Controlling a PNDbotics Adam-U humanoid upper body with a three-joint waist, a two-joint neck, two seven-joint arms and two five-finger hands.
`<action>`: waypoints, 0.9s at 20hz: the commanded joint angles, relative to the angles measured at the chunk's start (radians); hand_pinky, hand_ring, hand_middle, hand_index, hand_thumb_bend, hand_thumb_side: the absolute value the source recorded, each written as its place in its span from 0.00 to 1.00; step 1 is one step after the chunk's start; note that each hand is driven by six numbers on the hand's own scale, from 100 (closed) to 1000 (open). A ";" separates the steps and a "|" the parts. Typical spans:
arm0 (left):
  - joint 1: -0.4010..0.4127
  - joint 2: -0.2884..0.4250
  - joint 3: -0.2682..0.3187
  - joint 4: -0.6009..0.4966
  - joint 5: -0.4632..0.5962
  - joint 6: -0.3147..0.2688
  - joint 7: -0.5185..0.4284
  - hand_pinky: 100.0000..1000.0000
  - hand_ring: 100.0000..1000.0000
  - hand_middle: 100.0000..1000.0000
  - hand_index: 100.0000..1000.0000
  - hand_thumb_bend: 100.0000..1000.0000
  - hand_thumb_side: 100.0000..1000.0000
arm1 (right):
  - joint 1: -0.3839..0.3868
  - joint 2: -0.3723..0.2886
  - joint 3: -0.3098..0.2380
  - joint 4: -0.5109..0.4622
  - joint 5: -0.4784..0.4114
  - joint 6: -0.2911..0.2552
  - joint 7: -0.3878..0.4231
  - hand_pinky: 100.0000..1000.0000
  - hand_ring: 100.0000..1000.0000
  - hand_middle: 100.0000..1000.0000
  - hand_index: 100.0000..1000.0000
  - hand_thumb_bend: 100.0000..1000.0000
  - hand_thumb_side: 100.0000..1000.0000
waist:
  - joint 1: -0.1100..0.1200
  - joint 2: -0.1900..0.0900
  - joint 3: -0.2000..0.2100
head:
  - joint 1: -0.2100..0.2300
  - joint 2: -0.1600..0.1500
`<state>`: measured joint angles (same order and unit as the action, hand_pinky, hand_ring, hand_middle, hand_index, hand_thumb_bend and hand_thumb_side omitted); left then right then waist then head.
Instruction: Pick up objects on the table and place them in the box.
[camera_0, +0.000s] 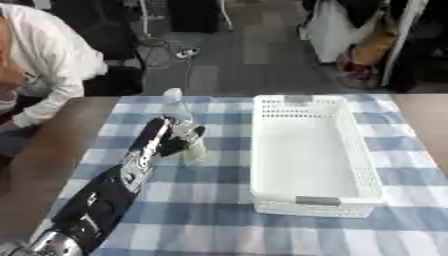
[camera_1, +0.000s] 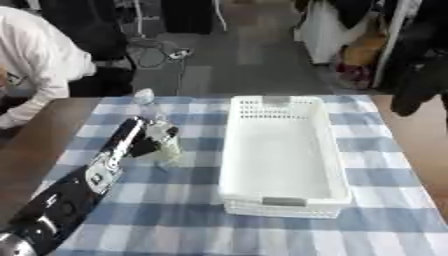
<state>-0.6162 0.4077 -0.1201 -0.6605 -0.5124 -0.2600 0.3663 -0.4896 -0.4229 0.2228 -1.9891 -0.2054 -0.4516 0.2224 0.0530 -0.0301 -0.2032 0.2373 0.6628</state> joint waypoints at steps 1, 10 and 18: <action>-0.014 0.034 -0.005 -0.050 0.018 -0.032 0.046 0.00 0.00 0.00 0.13 0.02 0.73 | -0.016 -0.011 -0.004 -0.011 -0.002 -0.001 0.003 0.28 0.31 0.39 0.59 0.00 0.91 | -0.003 -0.009 0.002 | 0.005 -0.007; -0.083 0.122 -0.044 -0.274 0.162 -0.003 -0.018 0.00 0.00 0.00 0.11 0.01 0.70 | -0.006 -0.022 0.000 -0.011 -0.006 -0.003 0.012 0.28 0.31 0.39 0.59 0.00 0.91 | 0.003 -0.019 0.011 | 0.000 0.004; -0.167 0.046 -0.072 -0.237 0.163 -0.004 -0.093 0.00 0.00 0.00 0.11 0.02 0.71 | -0.021 -0.010 0.006 -0.011 -0.020 -0.007 0.025 0.28 0.31 0.39 0.59 0.00 0.91 | 0.003 -0.015 -0.007 | 0.010 -0.009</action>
<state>-0.7550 0.4499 -0.1912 -0.8964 -0.3431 -0.2581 0.2845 -0.4900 -0.4231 0.2297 -1.9891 -0.2187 -0.4578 0.2428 0.0595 -0.0381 -0.2115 0.2377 0.6626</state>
